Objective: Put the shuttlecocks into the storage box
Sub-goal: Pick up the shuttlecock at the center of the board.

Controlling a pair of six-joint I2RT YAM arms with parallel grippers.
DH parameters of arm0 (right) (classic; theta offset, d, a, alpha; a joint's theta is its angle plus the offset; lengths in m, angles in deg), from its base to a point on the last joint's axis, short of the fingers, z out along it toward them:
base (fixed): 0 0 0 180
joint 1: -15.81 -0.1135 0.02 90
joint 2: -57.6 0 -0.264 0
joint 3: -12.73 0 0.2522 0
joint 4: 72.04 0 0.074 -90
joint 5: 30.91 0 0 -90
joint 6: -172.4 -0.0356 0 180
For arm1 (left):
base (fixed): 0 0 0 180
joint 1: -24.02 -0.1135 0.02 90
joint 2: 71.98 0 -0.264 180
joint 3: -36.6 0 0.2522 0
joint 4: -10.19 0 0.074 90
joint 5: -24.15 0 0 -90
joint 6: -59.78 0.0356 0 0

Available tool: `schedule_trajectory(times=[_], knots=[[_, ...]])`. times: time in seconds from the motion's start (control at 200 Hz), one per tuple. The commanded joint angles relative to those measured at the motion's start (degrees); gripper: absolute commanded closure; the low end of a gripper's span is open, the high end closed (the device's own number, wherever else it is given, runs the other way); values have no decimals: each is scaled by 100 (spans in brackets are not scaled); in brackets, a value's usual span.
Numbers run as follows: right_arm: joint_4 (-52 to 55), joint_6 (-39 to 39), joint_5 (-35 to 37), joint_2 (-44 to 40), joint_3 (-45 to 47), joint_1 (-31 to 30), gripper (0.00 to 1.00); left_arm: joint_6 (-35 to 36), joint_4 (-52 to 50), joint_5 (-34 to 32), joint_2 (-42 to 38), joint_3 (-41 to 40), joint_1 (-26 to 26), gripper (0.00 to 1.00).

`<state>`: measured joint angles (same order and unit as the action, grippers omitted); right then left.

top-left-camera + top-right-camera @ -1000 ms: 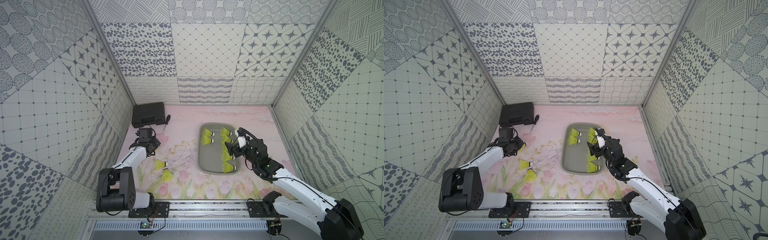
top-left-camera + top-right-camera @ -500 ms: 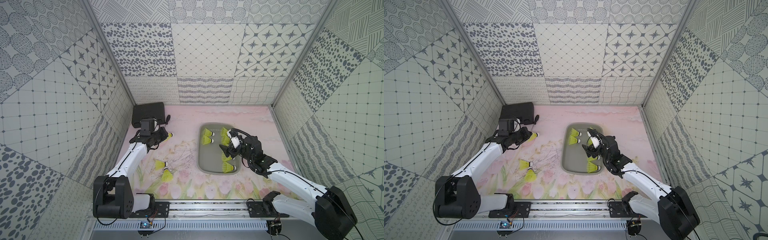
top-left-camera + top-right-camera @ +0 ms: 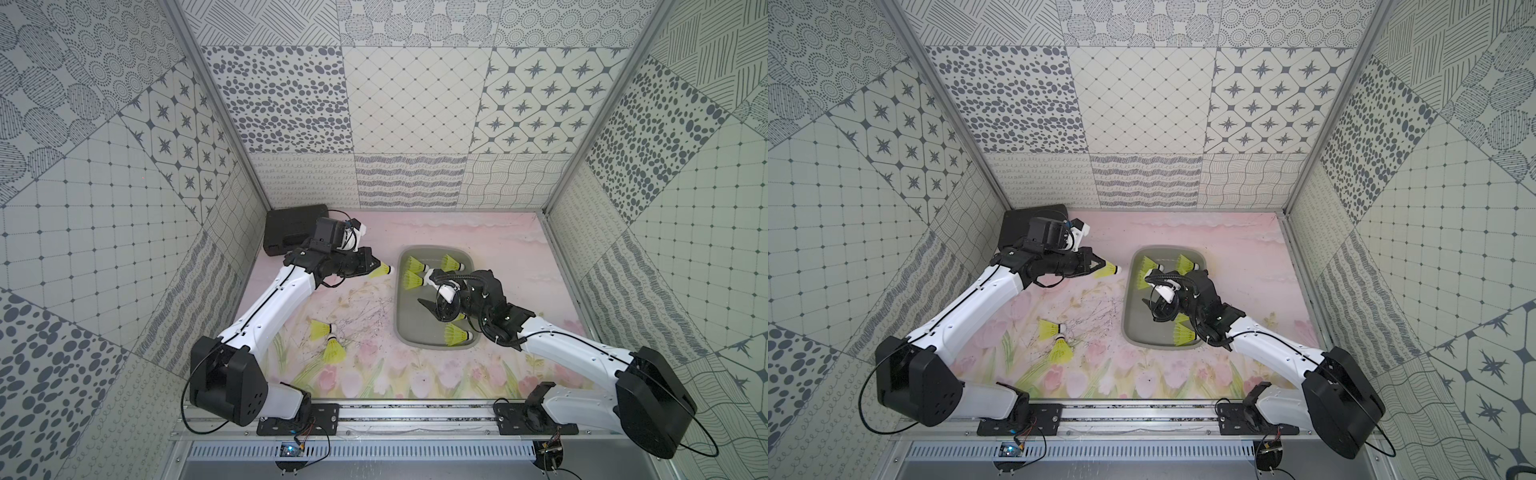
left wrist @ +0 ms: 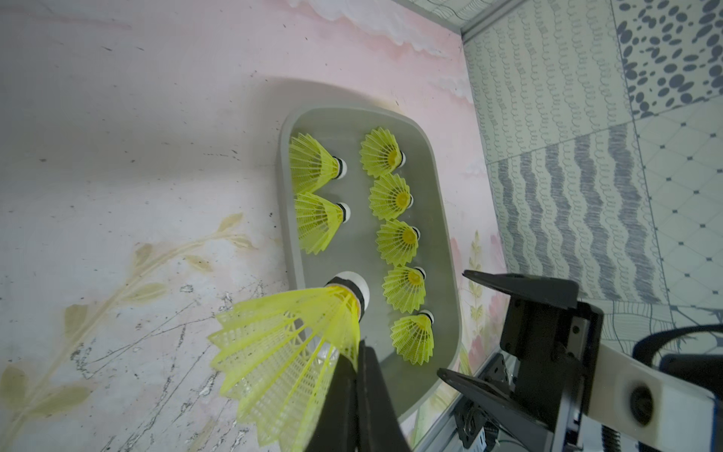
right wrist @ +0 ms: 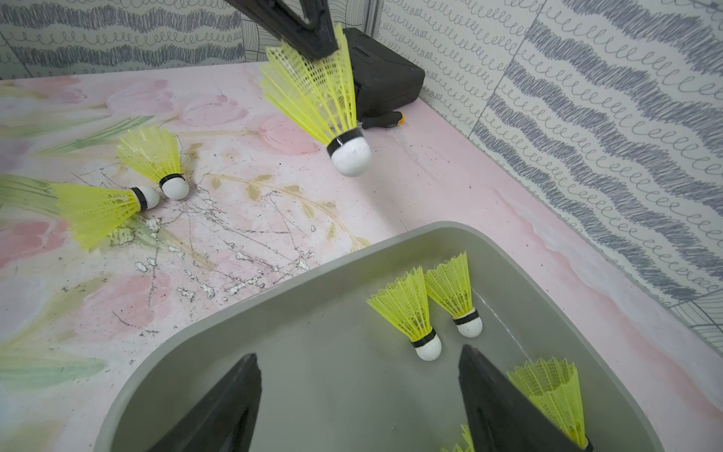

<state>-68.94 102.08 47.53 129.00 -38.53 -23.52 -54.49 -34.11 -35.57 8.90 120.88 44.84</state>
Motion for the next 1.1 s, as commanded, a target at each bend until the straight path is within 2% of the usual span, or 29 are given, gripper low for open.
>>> schedule_trajectory(times=[0.0, 0.395, 0.87, 1.096], knots=[[-405, 329, -134, 126, -223, -82, 21, 637, -823, 551, 118, 317, 342, 99], [-322, 530, -352, 507, -555, -223, 26, 957, -1331, 754, 367, 695, 770, 99], [-213, 475, -469, 818, -763, -281, 41, 911, -1223, 832, 385, 727, 858, 98], [-197, 442, -524, 852, -792, -295, 52, 867, -1139, 849, 408, 727, 861, 98]])
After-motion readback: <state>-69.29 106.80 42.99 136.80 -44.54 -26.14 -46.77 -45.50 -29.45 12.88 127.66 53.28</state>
